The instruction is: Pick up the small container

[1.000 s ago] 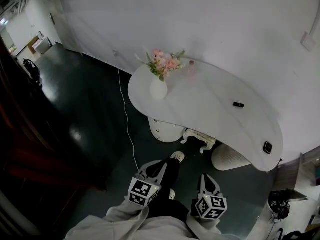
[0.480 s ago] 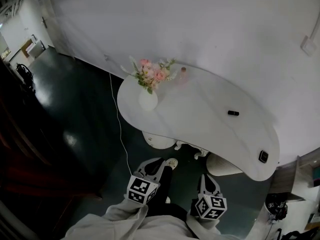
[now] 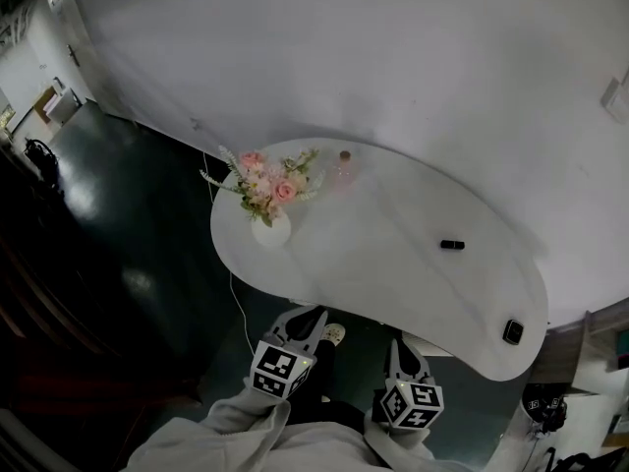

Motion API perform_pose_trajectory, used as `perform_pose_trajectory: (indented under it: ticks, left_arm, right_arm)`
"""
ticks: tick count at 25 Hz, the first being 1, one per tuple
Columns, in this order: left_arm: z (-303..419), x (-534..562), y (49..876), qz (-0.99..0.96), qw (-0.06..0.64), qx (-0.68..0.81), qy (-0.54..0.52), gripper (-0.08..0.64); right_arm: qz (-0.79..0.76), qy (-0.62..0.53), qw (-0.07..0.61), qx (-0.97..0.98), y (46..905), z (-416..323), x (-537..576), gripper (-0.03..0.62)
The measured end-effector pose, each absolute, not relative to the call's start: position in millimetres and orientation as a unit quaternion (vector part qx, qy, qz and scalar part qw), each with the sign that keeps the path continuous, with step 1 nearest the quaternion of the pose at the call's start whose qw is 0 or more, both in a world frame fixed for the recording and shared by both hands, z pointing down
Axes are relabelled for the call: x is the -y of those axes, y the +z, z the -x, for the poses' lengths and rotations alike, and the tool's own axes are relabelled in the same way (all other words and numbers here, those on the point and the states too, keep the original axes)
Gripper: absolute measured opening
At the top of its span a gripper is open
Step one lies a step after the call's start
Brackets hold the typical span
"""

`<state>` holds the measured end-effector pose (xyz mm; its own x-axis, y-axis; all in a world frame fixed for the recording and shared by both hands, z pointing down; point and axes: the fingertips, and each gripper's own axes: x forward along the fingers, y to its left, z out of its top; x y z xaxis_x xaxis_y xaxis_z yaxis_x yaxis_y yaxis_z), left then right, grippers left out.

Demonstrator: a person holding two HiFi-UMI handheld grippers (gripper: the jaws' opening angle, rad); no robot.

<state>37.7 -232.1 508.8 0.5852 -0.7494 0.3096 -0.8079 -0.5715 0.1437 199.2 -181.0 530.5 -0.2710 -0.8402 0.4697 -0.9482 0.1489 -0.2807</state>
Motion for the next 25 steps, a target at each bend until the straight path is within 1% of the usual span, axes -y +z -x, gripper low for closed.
perform_pose_trajectory:
  ticks: [12,25]
  left_arm:
    - [-65.8,320.3,505.0,-0.894,0.135,0.411,0.118,0.026]
    - [-81.1,398.5,515.9,-0.904,0.133,0.387,0.121,0.026]
  right_arm:
    - [-0.620,0.278,0.098,0.727,525.1,-224.9,260.2,0.049]
    - [-0.635,0.273,0.113,0.714,523.6,-235.0,343.1,0.049]
